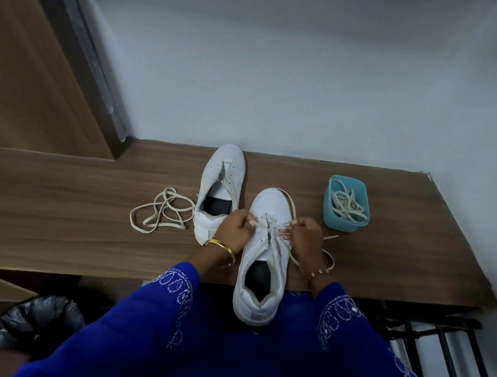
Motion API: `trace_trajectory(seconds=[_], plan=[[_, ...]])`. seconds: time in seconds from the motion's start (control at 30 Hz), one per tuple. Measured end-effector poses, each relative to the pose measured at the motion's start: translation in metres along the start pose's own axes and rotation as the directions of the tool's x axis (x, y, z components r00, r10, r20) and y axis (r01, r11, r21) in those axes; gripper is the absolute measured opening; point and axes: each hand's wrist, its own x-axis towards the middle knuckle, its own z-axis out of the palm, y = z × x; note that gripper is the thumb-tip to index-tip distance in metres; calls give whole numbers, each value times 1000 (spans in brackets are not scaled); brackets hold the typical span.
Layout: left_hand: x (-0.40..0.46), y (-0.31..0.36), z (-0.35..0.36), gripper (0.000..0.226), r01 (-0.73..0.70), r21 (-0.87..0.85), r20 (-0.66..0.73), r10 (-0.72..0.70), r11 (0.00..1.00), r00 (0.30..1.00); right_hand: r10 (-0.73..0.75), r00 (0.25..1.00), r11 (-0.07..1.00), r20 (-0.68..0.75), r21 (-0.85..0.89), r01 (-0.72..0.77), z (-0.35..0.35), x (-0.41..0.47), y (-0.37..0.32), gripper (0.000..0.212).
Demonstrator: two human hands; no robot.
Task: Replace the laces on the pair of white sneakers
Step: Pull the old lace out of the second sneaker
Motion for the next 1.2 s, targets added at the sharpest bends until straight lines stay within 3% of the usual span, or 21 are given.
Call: trace_trajectory(seconds=[0.07, 0.1, 0.17, 0.23, 0.27, 0.33, 0.4, 0.43, 0.47, 0.53, 0.57, 0.6, 0.67, 0.73, 0.8, 0.83, 0.9, 0.97, 1.03, 1.1, 1.2], plan=[[-1, 1, 1, 33, -37, 11, 0, 37, 999, 999, -206, 978, 949, 25, -238, 206, -1, -3, -2, 14], [-1, 4, 0, 28, -72, 43, 5, 72, 996, 997, -348, 934, 861, 81, -367, 352, -2, -6, -3, 15], [0, 9, -1, 12, -156, 124, 39, 152, 980, 988, -617, 749, 535, 243, -568, 626, -6, -5, -1, 28], [2, 10, -1, 7, -187, 216, 79, 174, 958, 982, -731, 582, 226, 356, -679, 699, -10, 0, 3, 34], [3, 10, 0, 10, -193, 254, 87, 176, 948, 981, -742, 542, 134, 394, -706, 696, -11, 2, 2, 34], [3, 11, 0, 12, -169, 291, 70, 155, 942, 985, -704, 532, 52, 471, -712, 700, -9, 1, 0, 31], [2, 11, 0, 12, -123, 296, 44, 114, 947, 992, -680, 547, 79, 488, -693, 717, -8, 2, -1, 27], [1, 11, 0, 13, -107, 304, 46, 98, 947, 994, -681, 565, 152, 466, -664, 732, -8, 2, -1, 26], [0, 11, 0, 13, -108, 309, 52, 97, 945, 994, -664, 621, 292, 417, -619, 729, -7, 1, 0, 25], [-1, 10, -1, 15, -95, 272, 59, 82, 958, 995, -534, 811, 698, 238, -417, 582, -8, -5, -3, 20], [-2, 10, -3, 19, -74, 238, 57, 63, 968, 996, -390, 915, 887, 107, -221, 404, -10, -5, -5, 18], [-4, 9, -6, 25, -49, 202, 50, 40, 978, 998, -201, 979, 979, 13, 18, 201, -11, -5, -6, 19], [-6, 6, -10, 27, -12, 144, 45, 5, 989, 999, 65, 996, 950, -60, 310, -43, -17, -1, -1, 20], [-9, 3, -11, 24, -15, 162, 52, 7, 987, 999, 72, 995, 975, -69, 214, -56, -21, 3, 4, 11], [-9, 5, -10, 24, -62, 176, 60, 52, 982, 997, -138, 989, 985, -53, -114, 131, -23, 1, 5, 19], [-8, 7, -9, 26, -91, 169, 57, 82, 981, 995, -312, 950, 908, -9, -297, 296, -25, 0, 5, 28], [-6, 11, -8, 18, -155, 166, 51, 149, 974, 988, -606, 769, 591, 205, -531, 607, -24, -1, 3, 35], [-4, 13, -6, 9, -213, 198, 89, 199, 957, 976, -652, 637, 332, 411, -600, 728, -20, 0, 0, 32], [-2, 11, -4, 12, -236, 261, 142, 205, 936, 968, -616, 584, 183, 528, -625, 759, -13, -1, -1, 33], [-2, 7, -5, 14, -241, 321, 162, 198, 916, 967, -587, 585, 158, 559, -630, 760, -7, -2, -2, 36], [-5, 1, -7, 16, -246, 339, 154, 204, 908, 967, -568, 622, 226, 539, -625, 747, -5, -4, -3, 25]])
